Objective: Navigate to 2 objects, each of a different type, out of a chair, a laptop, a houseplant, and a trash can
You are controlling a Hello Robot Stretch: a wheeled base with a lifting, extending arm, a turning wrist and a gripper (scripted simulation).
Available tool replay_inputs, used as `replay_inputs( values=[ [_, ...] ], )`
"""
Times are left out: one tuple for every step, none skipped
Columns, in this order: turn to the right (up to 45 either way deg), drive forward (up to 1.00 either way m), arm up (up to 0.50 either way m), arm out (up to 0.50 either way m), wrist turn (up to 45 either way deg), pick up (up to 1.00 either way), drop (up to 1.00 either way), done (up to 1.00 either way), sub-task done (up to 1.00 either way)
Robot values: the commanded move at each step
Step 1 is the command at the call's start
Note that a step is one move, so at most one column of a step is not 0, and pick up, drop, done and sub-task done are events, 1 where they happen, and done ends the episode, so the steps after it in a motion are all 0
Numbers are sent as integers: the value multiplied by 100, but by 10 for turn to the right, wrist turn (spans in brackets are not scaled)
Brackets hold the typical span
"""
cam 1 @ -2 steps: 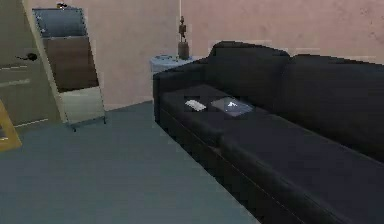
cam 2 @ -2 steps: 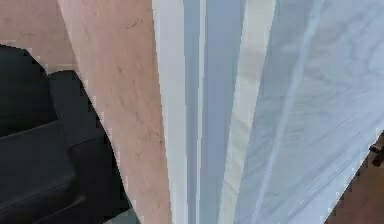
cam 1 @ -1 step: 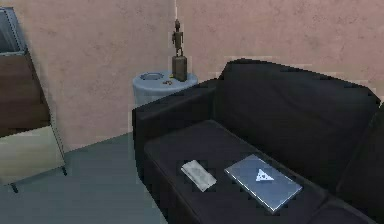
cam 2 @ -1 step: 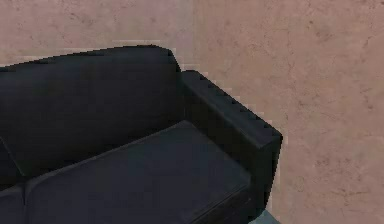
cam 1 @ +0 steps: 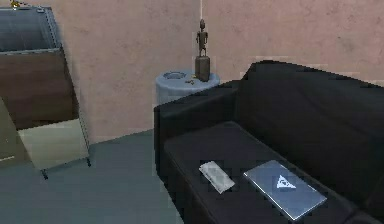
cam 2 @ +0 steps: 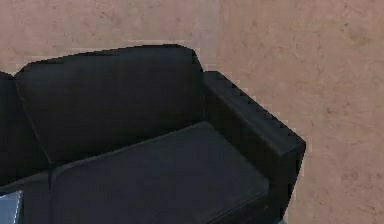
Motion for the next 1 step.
replay_inputs(
  values=[
    [0,5,0,0,0,0,0,0,0]
  ],
)
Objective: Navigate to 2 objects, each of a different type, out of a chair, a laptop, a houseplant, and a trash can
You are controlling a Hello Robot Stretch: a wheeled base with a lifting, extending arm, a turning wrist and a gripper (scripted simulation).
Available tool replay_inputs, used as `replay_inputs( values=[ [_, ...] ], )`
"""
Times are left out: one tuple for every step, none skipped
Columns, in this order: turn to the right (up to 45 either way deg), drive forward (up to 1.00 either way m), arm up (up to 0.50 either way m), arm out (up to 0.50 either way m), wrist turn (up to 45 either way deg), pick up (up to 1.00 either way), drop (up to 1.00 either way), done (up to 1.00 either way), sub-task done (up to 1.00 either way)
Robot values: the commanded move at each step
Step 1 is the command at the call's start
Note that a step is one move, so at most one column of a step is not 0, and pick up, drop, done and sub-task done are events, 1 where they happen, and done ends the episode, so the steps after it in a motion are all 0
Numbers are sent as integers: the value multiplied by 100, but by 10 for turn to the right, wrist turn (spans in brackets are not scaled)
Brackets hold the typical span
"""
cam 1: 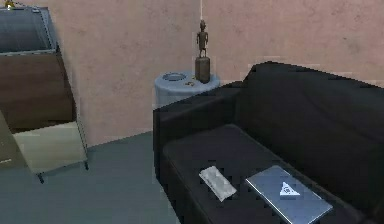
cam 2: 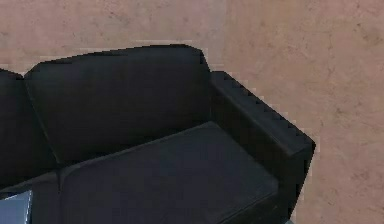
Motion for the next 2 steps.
replay_inputs(
  values=[
    [300,0,0,0,0,0,0,0,0],
    [0,0,0,0,0,0,0,100,0]
  ],
)
